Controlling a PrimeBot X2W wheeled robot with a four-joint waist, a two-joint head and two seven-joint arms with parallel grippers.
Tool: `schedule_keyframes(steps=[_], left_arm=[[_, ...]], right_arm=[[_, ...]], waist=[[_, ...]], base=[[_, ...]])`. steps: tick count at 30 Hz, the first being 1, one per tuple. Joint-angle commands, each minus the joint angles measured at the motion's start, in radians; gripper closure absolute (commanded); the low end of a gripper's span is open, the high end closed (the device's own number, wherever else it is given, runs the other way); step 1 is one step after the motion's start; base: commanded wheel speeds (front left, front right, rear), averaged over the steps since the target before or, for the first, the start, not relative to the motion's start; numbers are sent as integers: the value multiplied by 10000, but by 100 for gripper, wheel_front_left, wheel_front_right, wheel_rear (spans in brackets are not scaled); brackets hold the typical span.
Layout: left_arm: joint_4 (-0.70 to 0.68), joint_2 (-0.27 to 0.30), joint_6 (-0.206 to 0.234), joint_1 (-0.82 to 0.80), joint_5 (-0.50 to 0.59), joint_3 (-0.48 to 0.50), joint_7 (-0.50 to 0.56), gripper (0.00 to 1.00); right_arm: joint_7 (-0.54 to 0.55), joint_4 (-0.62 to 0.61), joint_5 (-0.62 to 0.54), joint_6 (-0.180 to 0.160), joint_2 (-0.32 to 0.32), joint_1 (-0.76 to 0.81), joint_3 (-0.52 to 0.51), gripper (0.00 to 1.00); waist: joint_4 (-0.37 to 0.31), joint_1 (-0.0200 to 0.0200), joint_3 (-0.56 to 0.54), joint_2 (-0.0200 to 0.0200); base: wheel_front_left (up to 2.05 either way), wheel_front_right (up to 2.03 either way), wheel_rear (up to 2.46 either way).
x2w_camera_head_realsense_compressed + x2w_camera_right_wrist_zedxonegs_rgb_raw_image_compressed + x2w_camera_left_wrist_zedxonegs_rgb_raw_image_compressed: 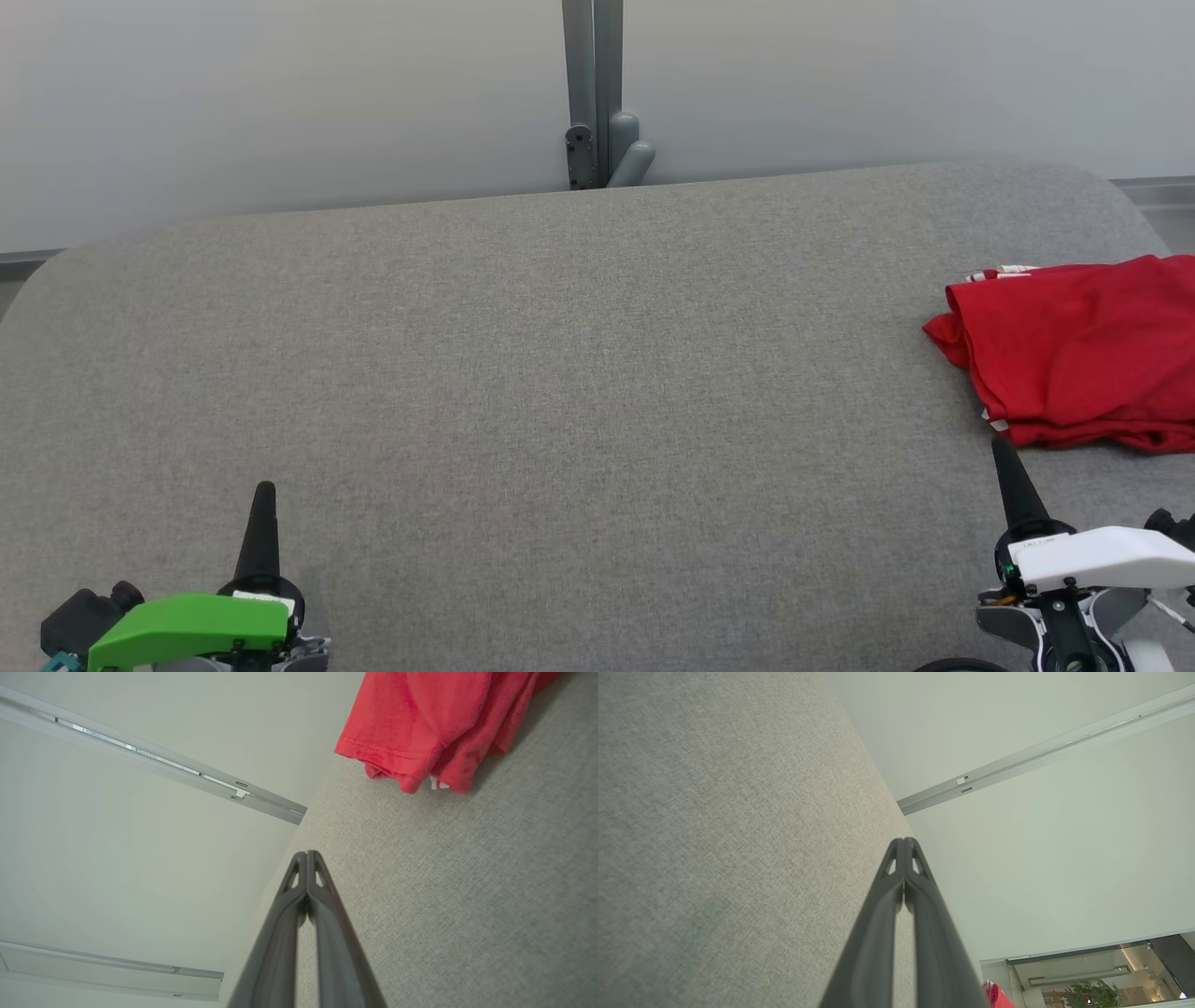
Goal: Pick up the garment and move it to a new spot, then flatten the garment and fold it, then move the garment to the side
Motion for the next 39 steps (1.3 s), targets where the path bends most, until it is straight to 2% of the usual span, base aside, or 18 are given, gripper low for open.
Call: schedule_keyframes(steps=[1,39], left_arm=[[-88,72,-52,-252,-325,74,64,100],[-56,91,-121,-753,-3298,282,832,100]], right_arm=[[79,-27,363,-4,-66,-217,20,100],[915,171,3861,-3,-84,-624,134,100]], waist=[[3,0,1,-1],[67,0,26,-1]], base=[[0,0,0],[0,0,0]])
